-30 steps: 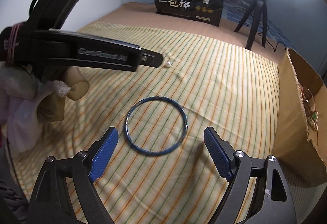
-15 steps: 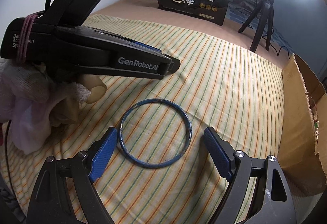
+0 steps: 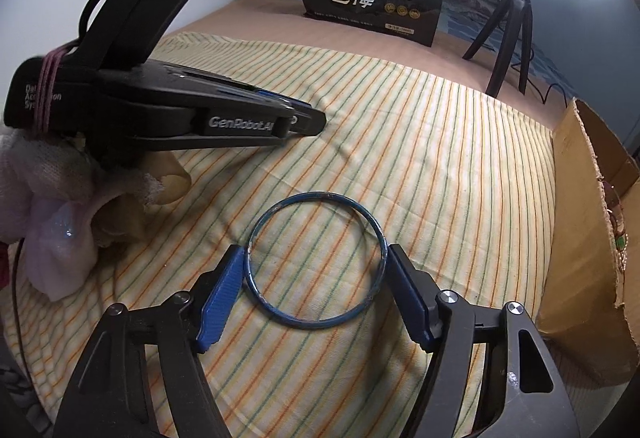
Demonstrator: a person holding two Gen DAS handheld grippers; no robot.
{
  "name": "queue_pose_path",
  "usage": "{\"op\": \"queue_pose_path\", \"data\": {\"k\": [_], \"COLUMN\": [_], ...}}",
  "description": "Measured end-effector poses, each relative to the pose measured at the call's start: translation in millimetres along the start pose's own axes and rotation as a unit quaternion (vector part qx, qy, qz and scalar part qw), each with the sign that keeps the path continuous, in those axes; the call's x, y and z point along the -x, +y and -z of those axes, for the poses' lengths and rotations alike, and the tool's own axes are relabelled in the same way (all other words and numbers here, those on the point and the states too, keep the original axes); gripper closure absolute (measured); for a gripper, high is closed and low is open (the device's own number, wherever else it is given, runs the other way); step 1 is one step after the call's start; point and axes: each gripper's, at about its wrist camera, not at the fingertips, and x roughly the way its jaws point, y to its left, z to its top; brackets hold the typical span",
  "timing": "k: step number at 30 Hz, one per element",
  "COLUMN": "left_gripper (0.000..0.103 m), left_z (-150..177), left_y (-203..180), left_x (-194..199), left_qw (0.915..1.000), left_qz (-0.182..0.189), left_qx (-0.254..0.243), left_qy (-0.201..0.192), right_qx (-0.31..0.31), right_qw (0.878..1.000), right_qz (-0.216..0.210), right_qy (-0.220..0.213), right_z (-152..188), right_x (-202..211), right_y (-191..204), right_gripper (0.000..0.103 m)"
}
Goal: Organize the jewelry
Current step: 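Close right gripper on blue bangle while left gripper closes on earring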
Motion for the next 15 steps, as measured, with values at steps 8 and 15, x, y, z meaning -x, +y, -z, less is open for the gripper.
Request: {"op": "queue_pose_path", "data": {"k": [8,15], "left_gripper": [0.096,0.096], "left_z": [0,-4], "left_y": [1,-6], "left_x": [9,26], "left_qw": [0.9999,0.9997], "left_qz": [-0.014,-0.025], "left_qx": [0.007,0.008], "left_qy": [0.002,-0.004], "right_qx": [-0.013,-0.024], "right_qw": [1.0,0.999], "right_qz": [0.009,0.015], "right_qy": [-0.008,-0.021], "right_z": [3,6], "right_x": [8,26], "right_y": [-7,-20], "right_gripper": [0.033,0.033]}}
